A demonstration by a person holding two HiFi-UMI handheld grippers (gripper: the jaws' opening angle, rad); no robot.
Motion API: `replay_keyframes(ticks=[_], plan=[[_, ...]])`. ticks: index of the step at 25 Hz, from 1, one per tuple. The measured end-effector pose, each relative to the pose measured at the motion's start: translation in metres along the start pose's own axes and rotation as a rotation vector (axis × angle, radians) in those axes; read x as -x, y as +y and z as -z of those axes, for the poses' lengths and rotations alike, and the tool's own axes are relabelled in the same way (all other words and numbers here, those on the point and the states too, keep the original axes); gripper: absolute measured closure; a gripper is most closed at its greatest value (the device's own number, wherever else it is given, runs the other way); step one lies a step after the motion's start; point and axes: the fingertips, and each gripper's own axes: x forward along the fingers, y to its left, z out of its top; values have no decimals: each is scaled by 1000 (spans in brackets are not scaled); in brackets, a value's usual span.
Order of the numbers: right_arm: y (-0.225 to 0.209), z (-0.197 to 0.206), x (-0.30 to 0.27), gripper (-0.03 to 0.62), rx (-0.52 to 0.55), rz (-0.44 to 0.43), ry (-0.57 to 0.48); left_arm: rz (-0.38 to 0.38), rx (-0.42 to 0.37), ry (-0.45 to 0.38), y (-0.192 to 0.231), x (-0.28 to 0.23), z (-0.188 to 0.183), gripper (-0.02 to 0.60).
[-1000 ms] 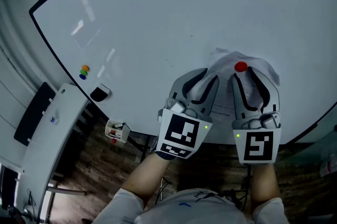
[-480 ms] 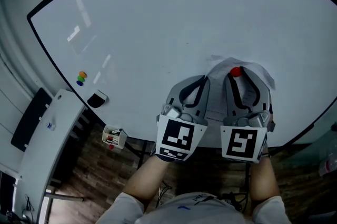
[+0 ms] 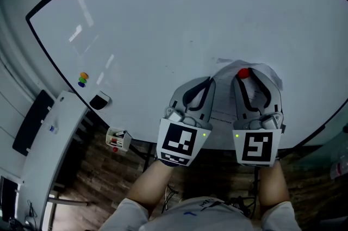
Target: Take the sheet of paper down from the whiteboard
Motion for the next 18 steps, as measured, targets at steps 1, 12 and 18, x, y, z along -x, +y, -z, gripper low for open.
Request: replay_keyframes(ticks=[1,12,18], plan=[[3,0,5,464,-11,-7,-7,1,4,1,-2,3,2,568],[24,23,36,464,-269,-128,-17,-23,36,66,-18,24,23,569],[41,53,54,464,-390,-230,1,-81,39,127,-33,37,48,569]])
